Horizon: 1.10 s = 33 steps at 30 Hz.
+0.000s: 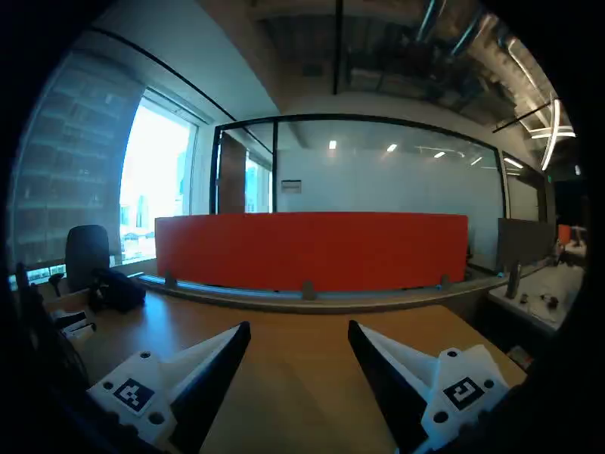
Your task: Fold towel
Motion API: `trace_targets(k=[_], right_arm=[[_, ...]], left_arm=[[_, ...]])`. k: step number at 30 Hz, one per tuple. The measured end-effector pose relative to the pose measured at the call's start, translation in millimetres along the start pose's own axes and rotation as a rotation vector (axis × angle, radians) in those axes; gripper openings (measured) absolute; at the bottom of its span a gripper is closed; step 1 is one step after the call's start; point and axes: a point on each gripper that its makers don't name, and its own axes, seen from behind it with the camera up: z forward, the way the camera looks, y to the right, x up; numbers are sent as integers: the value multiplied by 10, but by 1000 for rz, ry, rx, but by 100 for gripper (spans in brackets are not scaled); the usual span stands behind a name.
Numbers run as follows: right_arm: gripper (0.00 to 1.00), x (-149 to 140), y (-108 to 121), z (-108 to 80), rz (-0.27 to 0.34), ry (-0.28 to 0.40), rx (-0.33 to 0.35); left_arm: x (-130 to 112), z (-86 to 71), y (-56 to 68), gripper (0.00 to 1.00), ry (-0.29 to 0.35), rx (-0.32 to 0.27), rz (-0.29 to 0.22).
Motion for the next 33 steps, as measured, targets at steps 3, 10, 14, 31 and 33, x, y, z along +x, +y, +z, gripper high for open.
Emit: trace_targets(k=[3,10,14,31,33], right_arm=[[100,-7,34,22,-4,6,-10],[100,-106,165,52,-32,10,-49],[100,-234,244,77,-46,-1,-73],[100,-750,452,141,-9,15,-115],[100,-825,479,138,5,17,-118]], left_arm=[[0,0,1,89,0,0,-1],[4,4,5,89,0,0,-1],[3,2,4,89,0,0,0],[8,1,11,89,1,0,0],[9,0,10,89,1,0,0]])
